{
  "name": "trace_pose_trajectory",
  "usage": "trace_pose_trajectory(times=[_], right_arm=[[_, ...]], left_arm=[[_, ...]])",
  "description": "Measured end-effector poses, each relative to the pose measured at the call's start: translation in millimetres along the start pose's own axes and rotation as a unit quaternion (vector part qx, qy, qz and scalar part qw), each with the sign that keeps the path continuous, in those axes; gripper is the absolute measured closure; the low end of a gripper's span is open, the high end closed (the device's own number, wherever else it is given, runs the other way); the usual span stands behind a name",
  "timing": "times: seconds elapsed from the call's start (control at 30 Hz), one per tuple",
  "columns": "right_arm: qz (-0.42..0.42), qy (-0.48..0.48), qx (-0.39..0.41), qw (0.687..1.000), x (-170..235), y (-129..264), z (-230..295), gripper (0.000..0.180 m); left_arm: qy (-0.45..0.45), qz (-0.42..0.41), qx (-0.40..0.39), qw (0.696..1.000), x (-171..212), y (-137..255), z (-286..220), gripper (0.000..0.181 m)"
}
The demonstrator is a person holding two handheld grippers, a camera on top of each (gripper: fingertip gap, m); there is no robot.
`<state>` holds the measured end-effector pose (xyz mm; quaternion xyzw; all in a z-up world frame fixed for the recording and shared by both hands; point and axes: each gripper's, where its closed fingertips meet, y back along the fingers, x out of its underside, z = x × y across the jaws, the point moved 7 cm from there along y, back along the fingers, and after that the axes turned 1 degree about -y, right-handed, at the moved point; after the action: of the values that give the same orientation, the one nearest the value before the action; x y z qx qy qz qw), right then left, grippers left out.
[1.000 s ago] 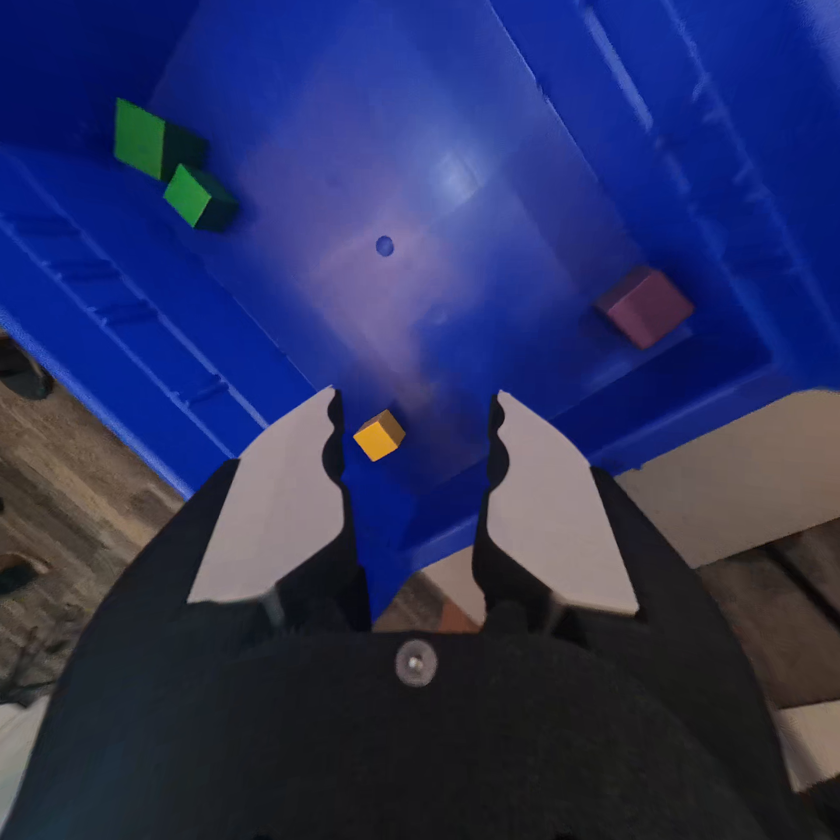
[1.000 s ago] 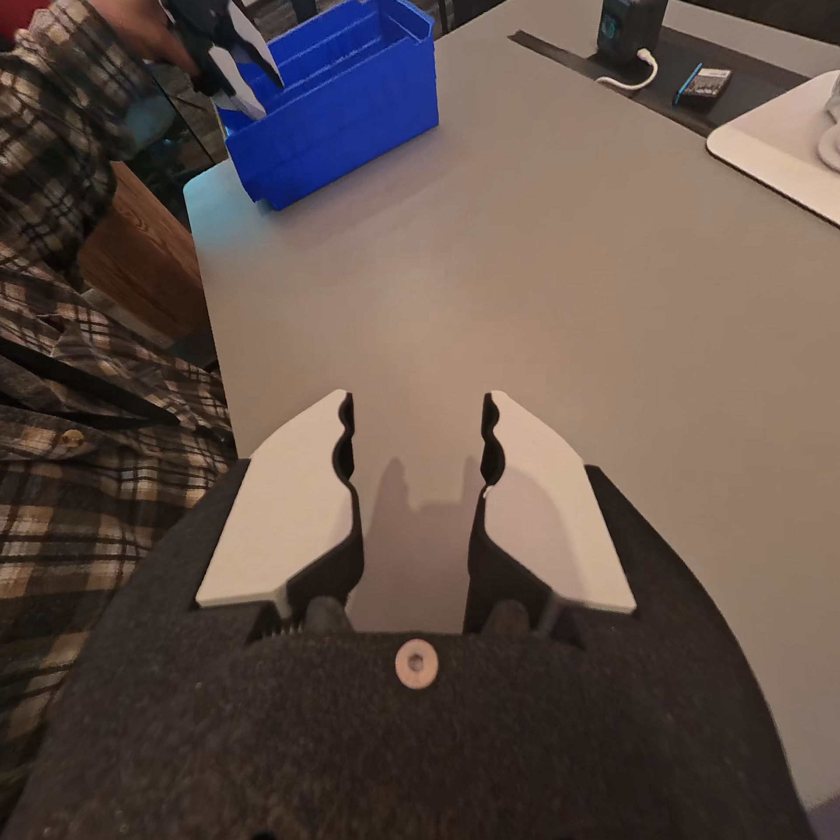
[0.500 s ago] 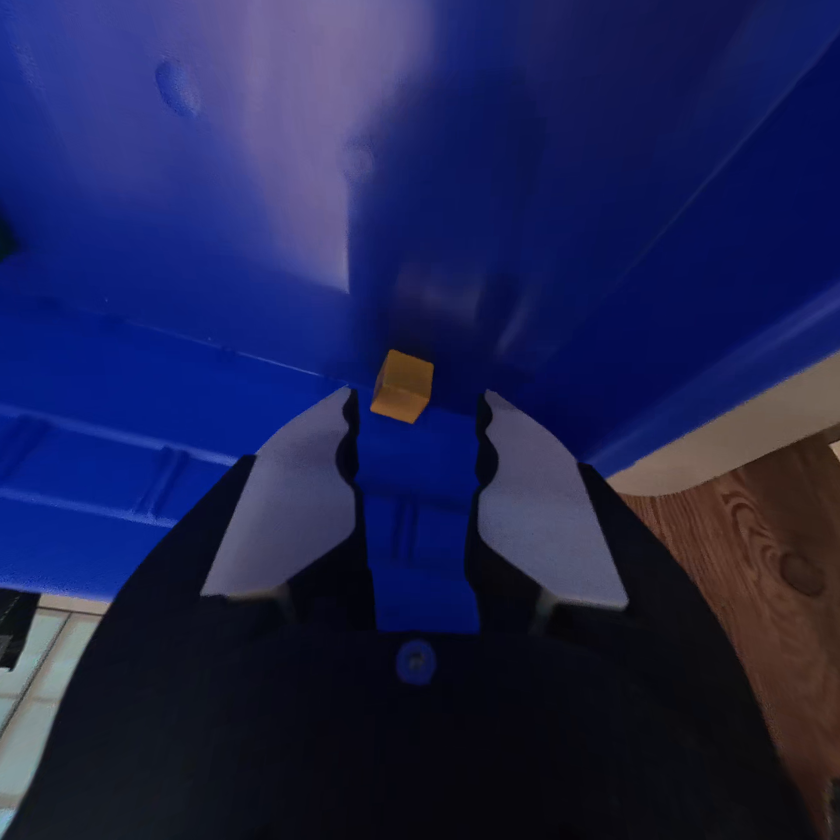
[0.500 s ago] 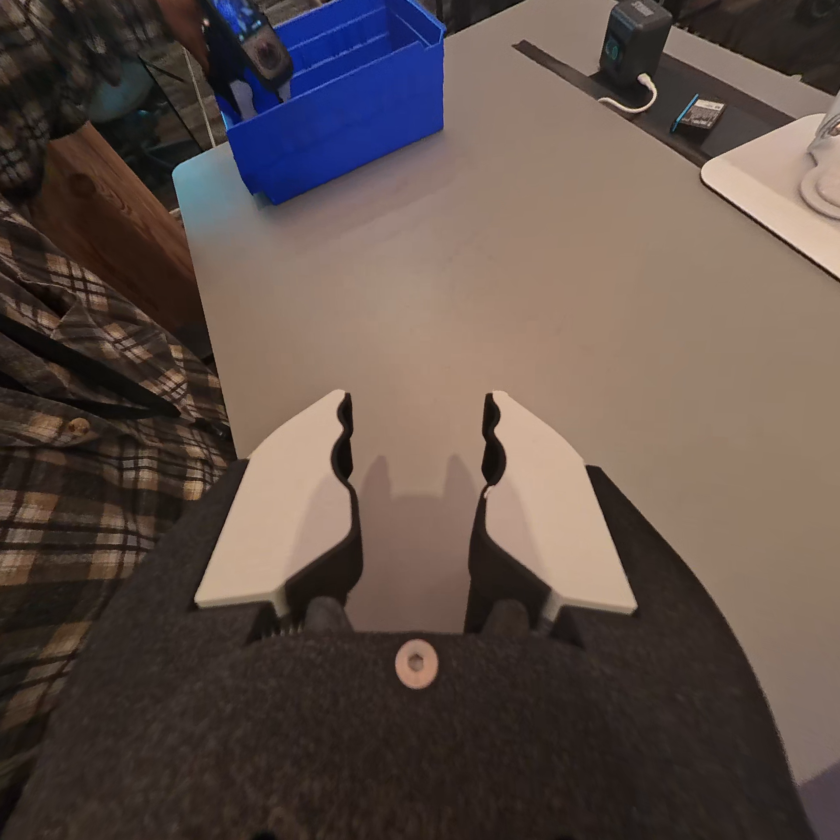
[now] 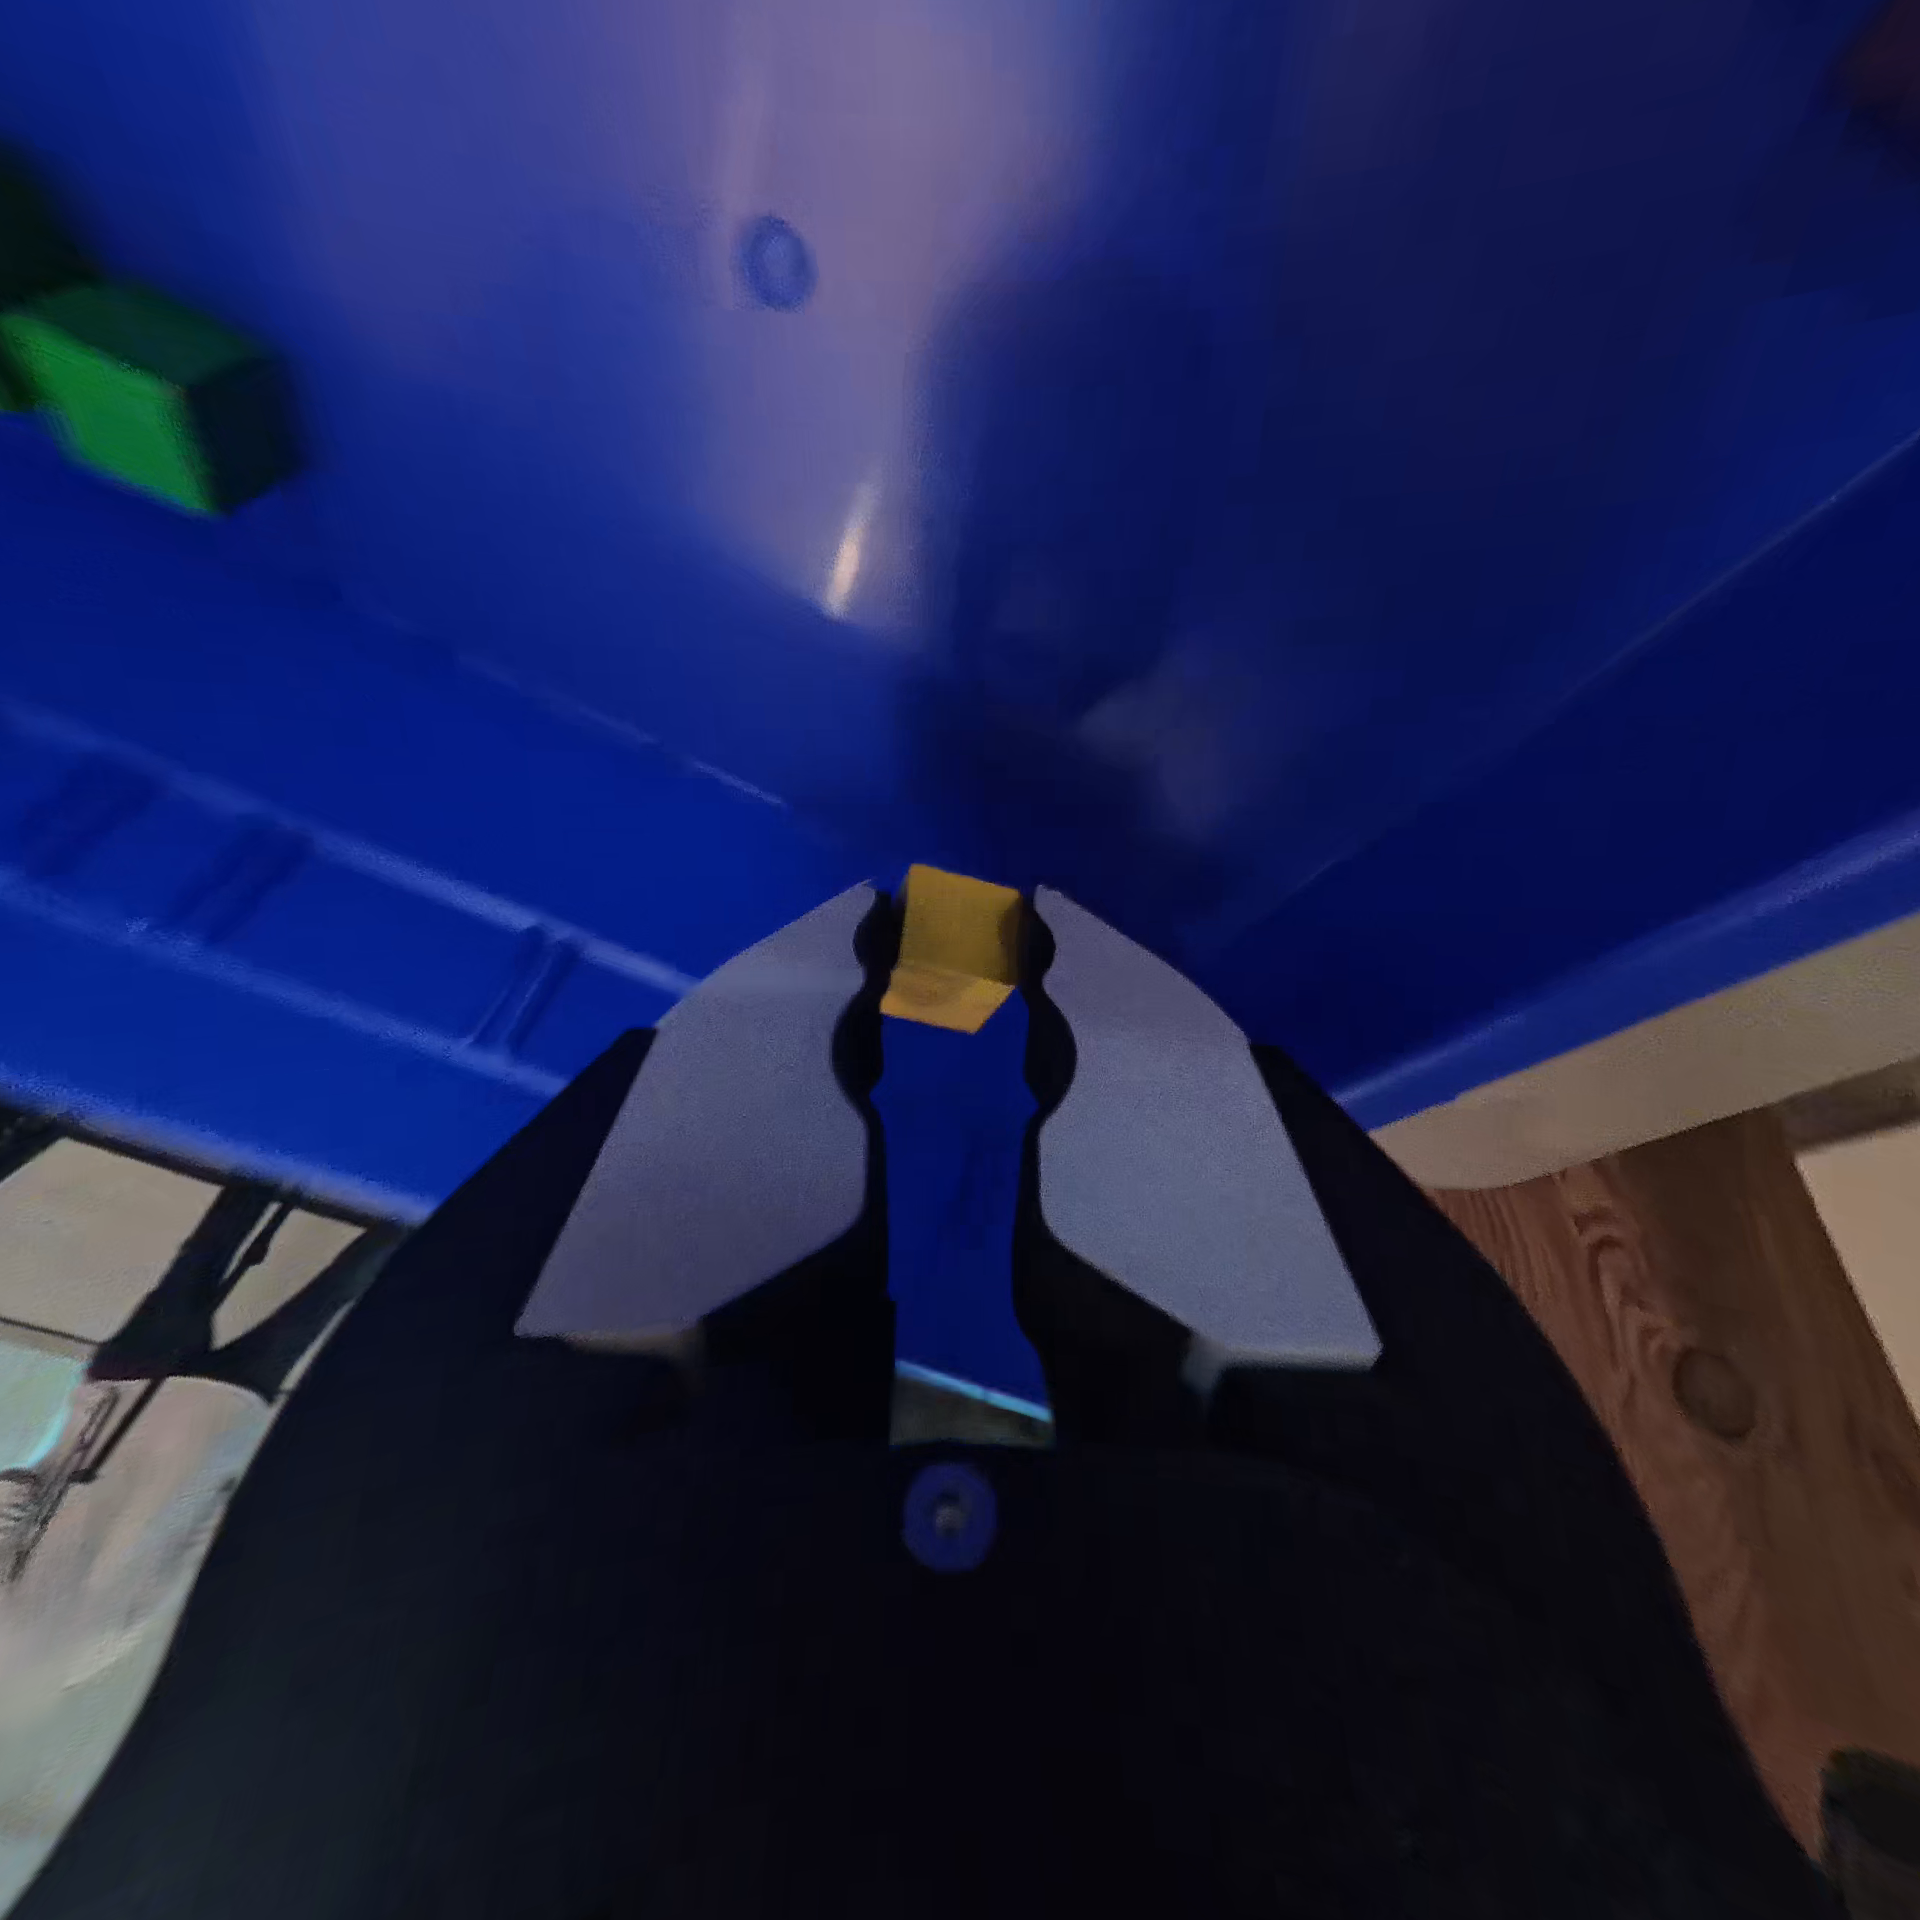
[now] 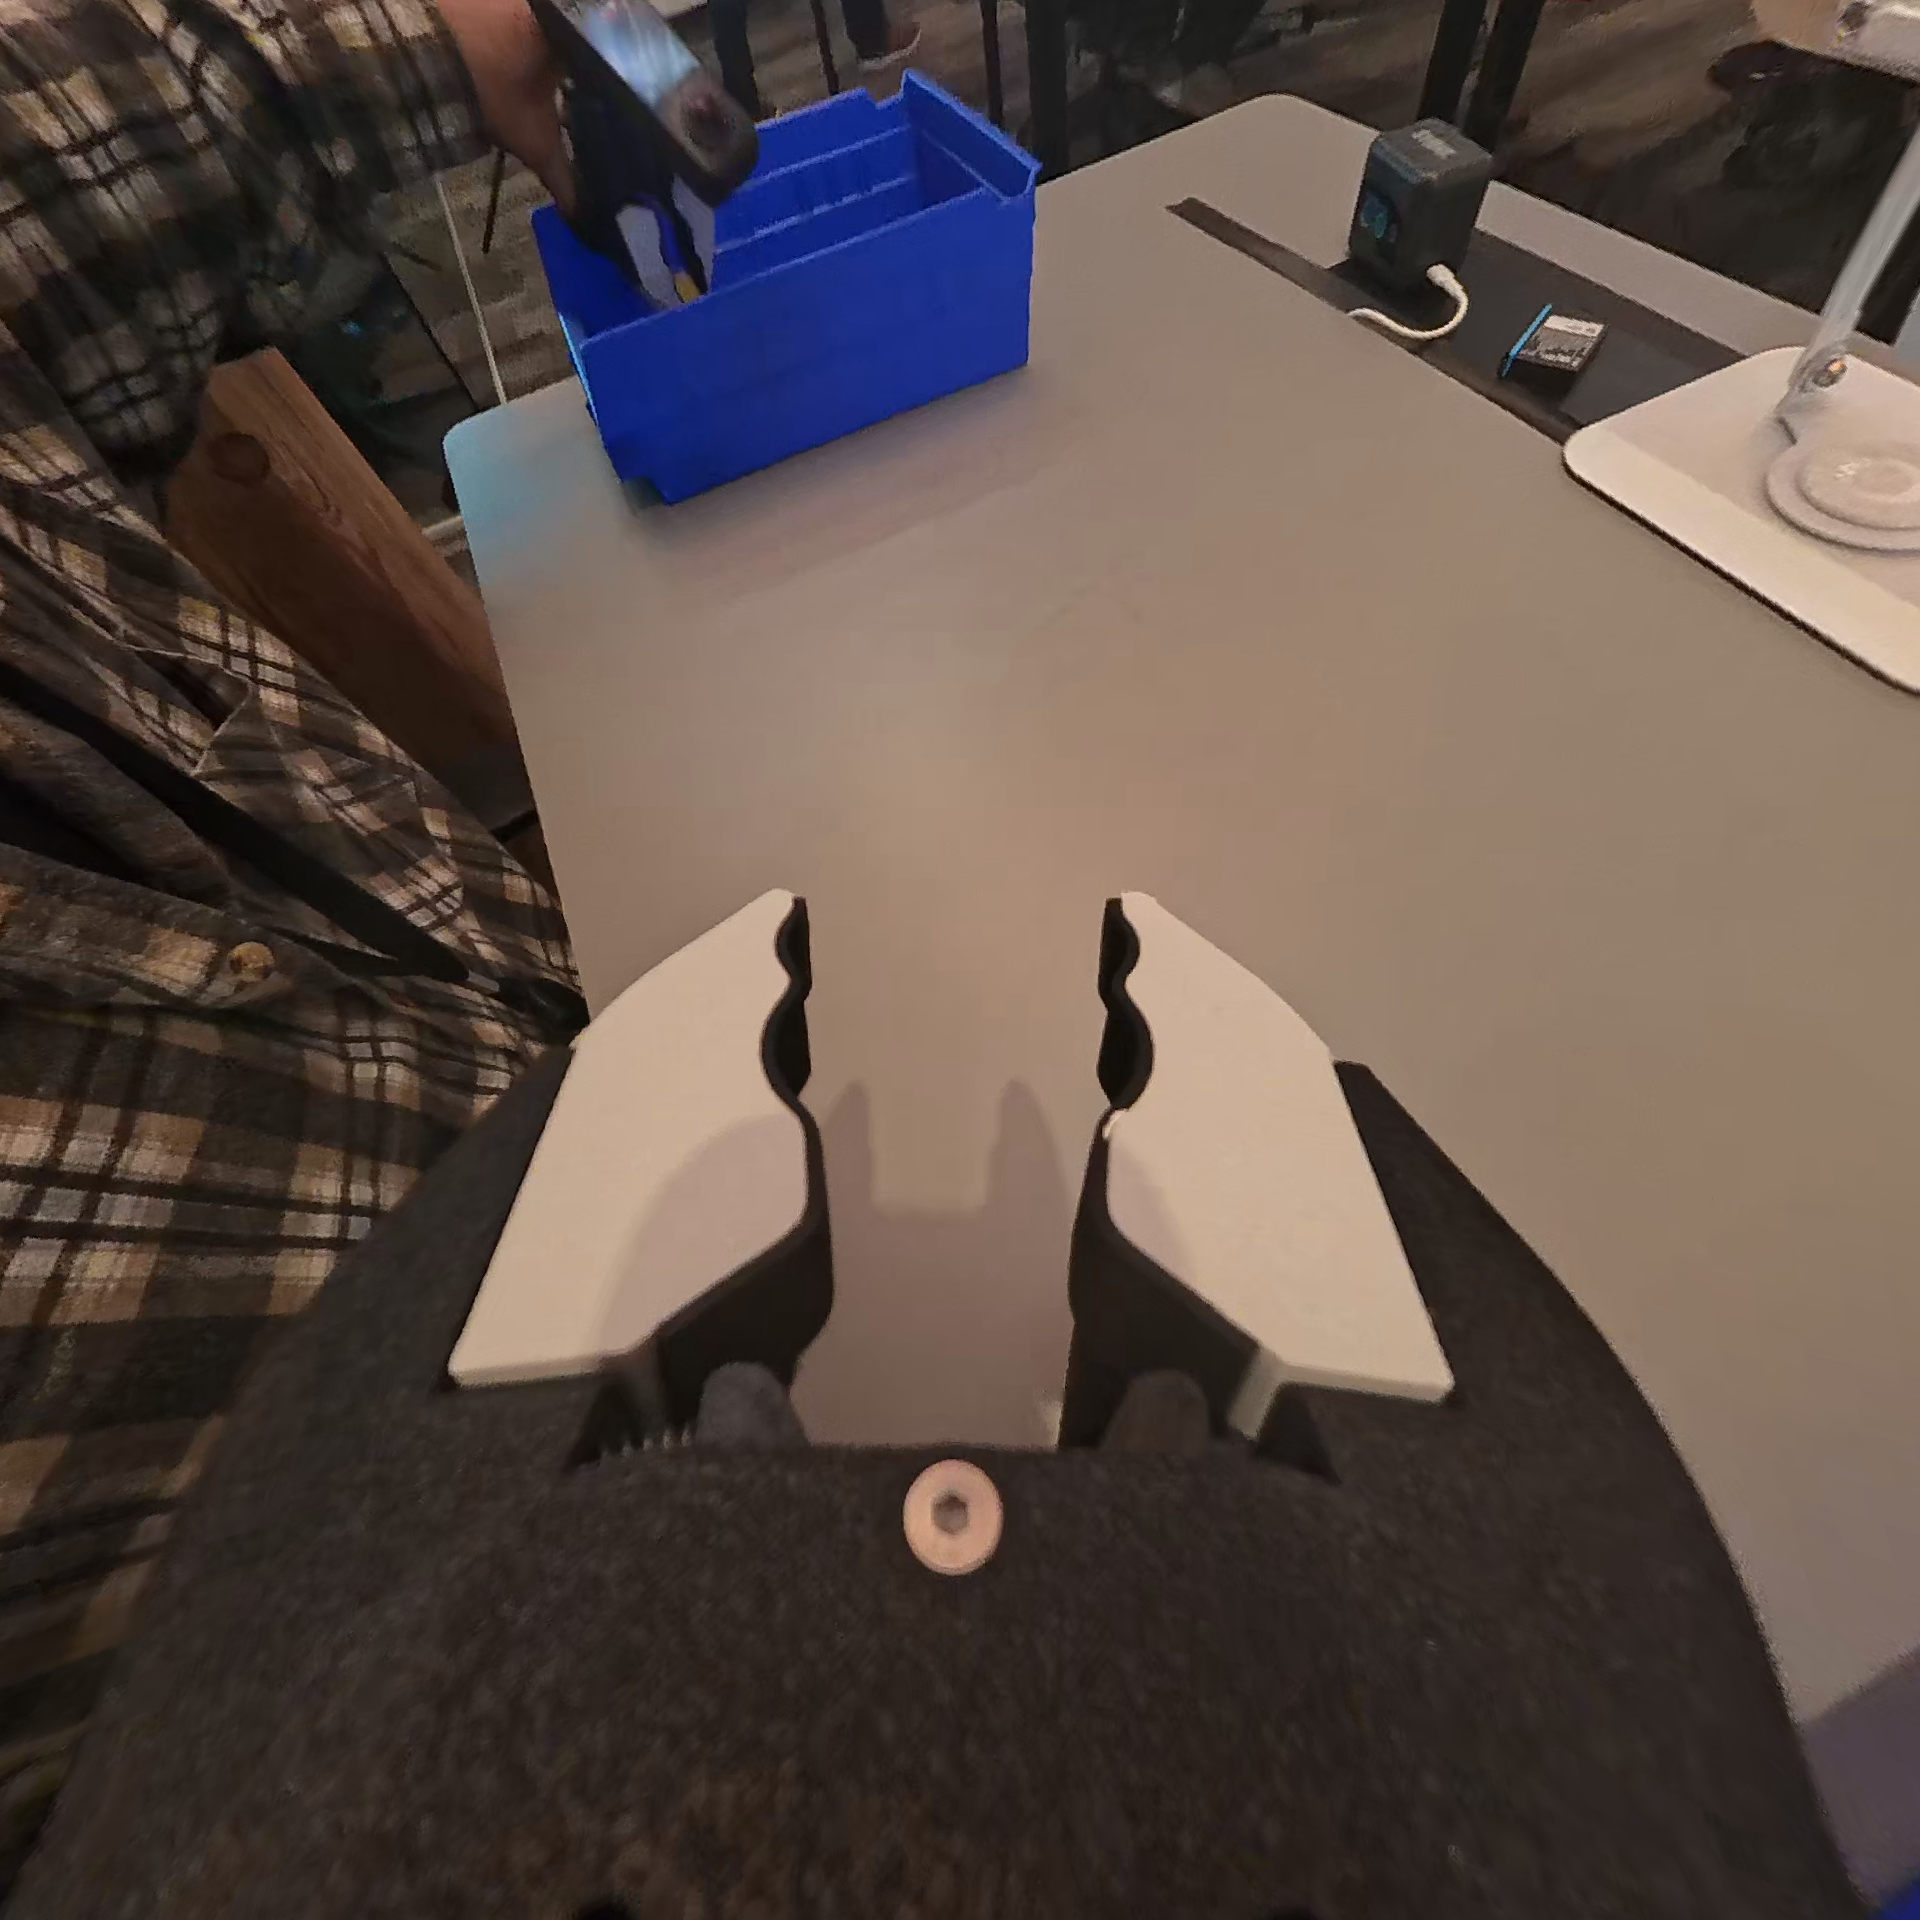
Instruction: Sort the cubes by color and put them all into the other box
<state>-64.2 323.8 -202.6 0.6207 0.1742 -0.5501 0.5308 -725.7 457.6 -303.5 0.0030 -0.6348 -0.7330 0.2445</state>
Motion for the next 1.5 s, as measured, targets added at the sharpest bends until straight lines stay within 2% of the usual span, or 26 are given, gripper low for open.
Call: trace_pose_trajectory(times=[0.1,0.2,0.3,0.4,0.57,0.67,0.77,0.9,1.07,1.17,1.23,1.33,1.37,1.43,1.5], right_arm=[[-0.025,-0.024,0.003,0.999,12,10,-6,0.127],[-0.061,-0.064,-0.009,0.996,21,13,-15,0.127],[-0.111,-0.117,-0.037,0.986,24,4,-27,0.126],[-0.164,-0.178,-0.087,0.966,15,-16,-38,0.125],[-0.230,-0.284,-0.224,0.904,-13,-69,-46,0.122],[-0.229,-0.353,-0.313,0.851,-27,-96,-47,0.119],[-0.201,-0.377,-0.343,0.837,-31,-111,-48,0.118],[-0.175,-0.351,-0.320,0.862,-34,-110,-50,0.121],[-0.162,-0.325,-0.293,0.885,-33,-105,-53,0.125],[-0.158,-0.323,-0.303,0.882,-32,-103,-51,0.136],[-0.163,-0.323,-0.322,0.875,-32,-98,-50,0.156],[-0.151,-0.318,-0.310,0.883,-27,-86,-52,0.158],[-0.150,-0.315,-0.301,0.887,-25,-78,-53,0.158],[-0.150,-0.305,-0.262,0.903,-18,-52,-63,0.158],[-0.141,-0.291,-0.183,0.928,-7,-10,-83,0.158]], left_arm=[[0.050,-0.088,-0.044,0.994,-6,43,15,0.158],[0.089,-0.240,-0.091,0.962,-30,105,27,0.158],[0.081,-0.411,-0.117,0.901,-76,172,19,0.158],[0.031,-0.546,-0.119,0.829,-134,226,-9,0.158],[-0.069,-0.682,-0.082,0.723,-234,272,-75,0.158],[-0.118,-0.715,-0.053,0.687,-283,278,-112,0.158],[-0.149,-0.726,-0.028,0.671,-317,276,-139,0.158],[-0.173,-0.720,0.000,0.672,-345,271,-159,0.158],[-0.190,-0.719,0.008,0.668,-363,273,-170,0.158],[-0.194,-0.720,0.009,0.666,-372,275,-174,0.158],[-0.193,-0.720,0.007,0.666,-379,276,-176,0.158],[-0.192,-0.734,0.026,0.651,-385,278,-183,0.159],[-0.190,-0.741,0.036,0.643,-386,278,-186,0.156],[-0.177,-0.756,0.060,0.628,-386,277,-190,0.133],[-0.163,-0.762,0.085,0.621,-386,269,-192,0.111]])
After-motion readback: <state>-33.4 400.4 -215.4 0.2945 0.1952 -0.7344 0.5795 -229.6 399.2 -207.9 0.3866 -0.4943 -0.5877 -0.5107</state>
